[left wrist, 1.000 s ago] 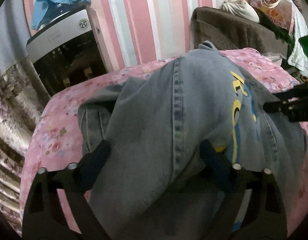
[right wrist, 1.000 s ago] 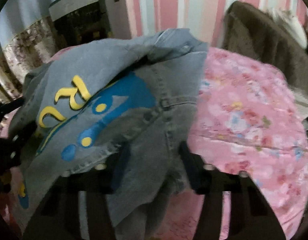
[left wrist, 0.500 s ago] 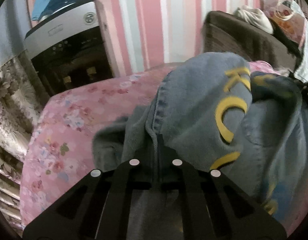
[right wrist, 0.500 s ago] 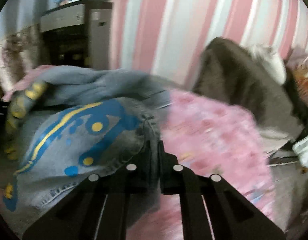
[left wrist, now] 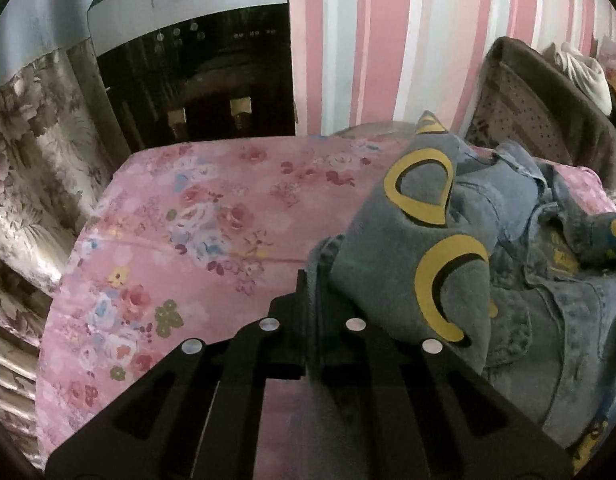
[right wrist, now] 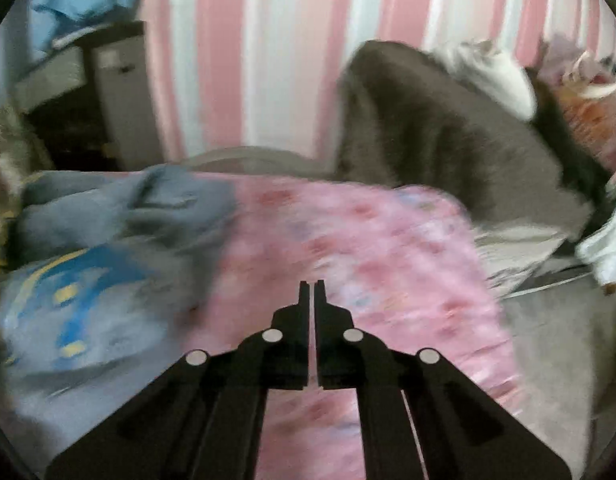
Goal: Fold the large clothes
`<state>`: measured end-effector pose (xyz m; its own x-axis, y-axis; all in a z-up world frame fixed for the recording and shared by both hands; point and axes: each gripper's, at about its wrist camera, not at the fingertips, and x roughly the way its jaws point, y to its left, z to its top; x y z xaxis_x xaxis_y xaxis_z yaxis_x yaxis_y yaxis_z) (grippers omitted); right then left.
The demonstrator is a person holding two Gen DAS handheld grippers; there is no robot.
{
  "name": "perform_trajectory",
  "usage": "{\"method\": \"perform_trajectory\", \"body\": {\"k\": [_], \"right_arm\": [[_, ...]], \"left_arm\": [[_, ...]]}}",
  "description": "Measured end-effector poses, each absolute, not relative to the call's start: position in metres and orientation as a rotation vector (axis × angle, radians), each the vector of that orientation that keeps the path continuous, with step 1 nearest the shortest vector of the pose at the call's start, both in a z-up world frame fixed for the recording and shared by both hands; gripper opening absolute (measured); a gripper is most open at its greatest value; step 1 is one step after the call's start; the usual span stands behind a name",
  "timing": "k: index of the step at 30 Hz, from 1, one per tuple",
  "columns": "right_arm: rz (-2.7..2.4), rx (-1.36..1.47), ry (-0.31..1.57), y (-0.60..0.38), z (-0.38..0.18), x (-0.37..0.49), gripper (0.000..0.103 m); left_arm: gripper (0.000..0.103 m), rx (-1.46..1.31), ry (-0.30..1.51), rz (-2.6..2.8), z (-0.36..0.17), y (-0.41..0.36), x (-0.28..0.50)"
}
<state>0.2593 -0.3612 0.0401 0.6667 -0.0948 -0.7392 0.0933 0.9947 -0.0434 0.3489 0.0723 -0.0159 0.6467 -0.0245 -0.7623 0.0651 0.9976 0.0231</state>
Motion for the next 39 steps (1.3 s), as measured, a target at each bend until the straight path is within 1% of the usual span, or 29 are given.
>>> {"method": "perform_trajectory", "body": {"k": [1,2,3,4,6,7,8,9,12,13,14,15,16,17,18,19,21,24,26,27,29,33,34,35,36,37,39], "right_arm": [[-0.06,0.046,0.829,-0.353,0.038,0.251,0.016],[-0.021,0.078,0.83,-0.345,0.037,0.24,0.025],[0.011,0.109,0.827,-0.336,0.034,0.23,0.039],[0.019,0.116,0.817,-0.331,0.035,0.218,0.043],[0.049,0.127,0.814,-0.321,0.033,0.206,0.044],[0.067,0.152,0.814,-0.317,0.032,0.199,0.044],[0.078,0.176,0.816,-0.317,0.031,0.195,0.044],[0.085,0.203,0.824,-0.317,0.029,0.19,0.044],[0.099,0.267,0.856,-0.314,0.017,0.182,0.045],[0.112,0.288,0.866,-0.311,0.012,0.18,0.046],[0.119,0.302,0.871,-0.308,0.008,0.179,0.046],[0.126,0.31,0.876,-0.305,0.005,0.177,0.041],[0.129,0.297,0.872,-0.3,0.004,0.176,0.033],[0.126,0.27,0.865,-0.296,0.004,0.178,0.015],[0.117,0.225,0.87,-0.29,0.003,0.18,0.011],[0.105,0.2,0.867,-0.288,0.001,0.183,0.01],[0.046,0.101,0.835,-0.285,0.006,0.186,0.007],[-0.138,-0.122,0.733,-0.294,0.033,0.196,0.007],[-0.178,-0.17,0.733,-0.308,0.042,0.213,0.006],[-0.209,-0.242,0.741,-0.312,0.045,0.229,0.006],[-0.234,-0.312,0.759,-0.317,0.046,0.251,0.006],[-0.258,-0.478,0.805,-0.326,0.041,0.288,0.006],[-0.277,-0.517,0.822,-0.332,0.039,0.299,0.005],[-0.326,-0.551,0.823,-0.34,0.038,0.308,0.0],[-0.395,-0.595,0.82,-0.35,0.037,0.316,0.0],[-0.424,-0.561,0.855,-0.373,0.037,0.326,0.0],[-0.35,-0.36,0.907,-0.405,0.042,0.331,0.0]], "left_arm": [[0.006,0.064,0.858,-0.05,-0.014,0.069,0.344],[0.009,0.08,0.848,-0.048,-0.011,0.066,0.336],[0.012,0.094,0.836,-0.046,-0.007,0.062,0.325],[0.016,0.095,0.832,-0.045,-0.003,0.061,0.318],[0.041,0.07,0.83,-0.069,0.003,0.062,0.303],[0.045,0.061,0.827,-0.071,0.005,0.062,0.296],[0.052,0.054,0.826,-0.072,0.007,0.063,0.29],[0.056,0.045,0.826,-0.078,0.008,0.062,0.281],[0.061,0.05,0.829,-0.098,0.007,0.055,0.267],[0.061,0.061,0.832,-0.094,0.004,0.052,0.265],[0.061,0.068,0.838,-0.093,0.001,0.049,0.264],[0.061,0.076,0.845,-0.091,-0.003,0.046,0.266],[0.061,0.083,0.847,-0.086,-0.006,0.046,0.267],[0.049,0.093,0.85,-0.076,-0.009,0.045,0.271],[0.018,0.117,0.856,-0.055,-0.014,0.045,0.279],[0.012,0.142,0.861,-0.032,-0.018,0.046,0.285],[0.008,0.149,0.862,0.001,-0.019,0.054,0.296],[0.006,0.18,0.837,0.068,-0.009,0.069,0.309],[0.006,0.198,0.826,0.107,-0.002,0.083,0.324],[0.006,0.205,0.825,0.122,0.0,0.089,0.331],[0.007,0.194,0.85,0.12,0.0,0.104,0.349],[0.008,0.25,0.894,0.114,-0.018,0.118,0.372],[0.008,0.27,0.911,0.11,-0.026,0.118,0.376],[0.008,0.28,0.921,0.111,-0.034,0.119,0.379],[0.008,0.281,0.935,0.109,-0.042,0.121,0.382],[0.008,0.278,0.94,0.106,-0.046,0.122,0.383],[0.01,0.255,0.929,0.097,-0.048,0.122,0.379]]}}
